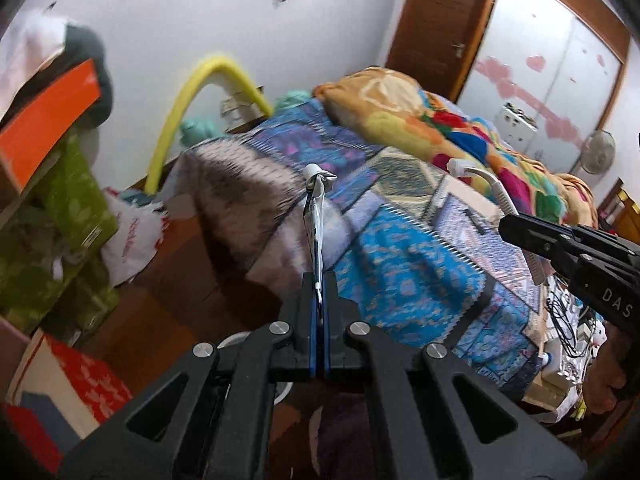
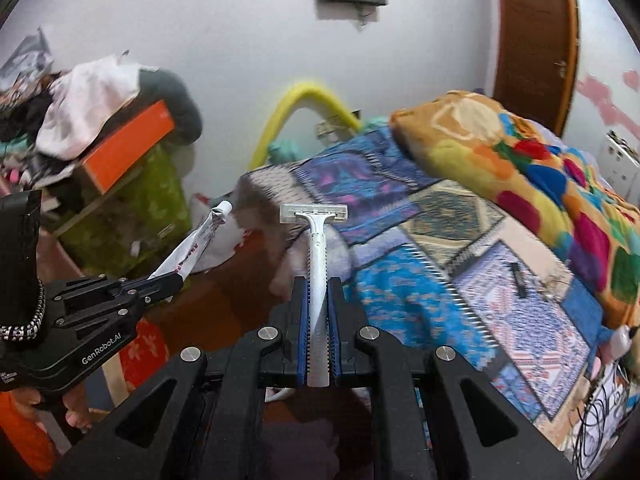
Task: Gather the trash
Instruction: 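Carry the white stick and razor over the white bin, then open the left tool over the bin while the right tool releases the razor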
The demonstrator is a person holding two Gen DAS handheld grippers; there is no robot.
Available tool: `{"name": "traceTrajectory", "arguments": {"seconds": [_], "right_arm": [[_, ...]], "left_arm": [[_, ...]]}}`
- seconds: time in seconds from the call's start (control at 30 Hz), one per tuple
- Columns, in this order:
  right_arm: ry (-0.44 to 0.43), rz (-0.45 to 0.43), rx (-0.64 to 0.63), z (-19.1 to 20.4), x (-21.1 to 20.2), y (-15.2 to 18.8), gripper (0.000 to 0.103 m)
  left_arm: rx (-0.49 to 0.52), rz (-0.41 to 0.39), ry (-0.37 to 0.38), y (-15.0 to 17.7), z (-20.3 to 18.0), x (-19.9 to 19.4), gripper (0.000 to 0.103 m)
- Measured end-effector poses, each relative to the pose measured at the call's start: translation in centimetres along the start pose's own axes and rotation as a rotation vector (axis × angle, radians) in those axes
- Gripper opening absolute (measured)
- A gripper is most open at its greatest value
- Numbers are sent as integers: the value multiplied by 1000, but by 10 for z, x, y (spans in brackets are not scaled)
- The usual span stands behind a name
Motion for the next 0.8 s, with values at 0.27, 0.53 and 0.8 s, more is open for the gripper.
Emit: {"name": "traceTrajectory", "arguments": {"seconds": [0.27,0.53,0.8], "right_arm": [[-86,90,-79,53,50,-4,9],[-184,256,-99,91,120,18,9],[-234,438,-109,114,188,52,9]], "left_arm": [[-84,70,-89,20,67,20,1],[-187,207,-169,55,129,69,1],[-263,374,-220,96,165,129,1]]}}
Point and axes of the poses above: each gripper's, at about its wrist camera, not at the fingertips, and x roughly the way its jaws point, z to its left, y to its underside, the point moved 6 cm from there along x, roughly the way its jaws point, and after that the axes turned 15 degrees about -x, right-handed, at the moved point
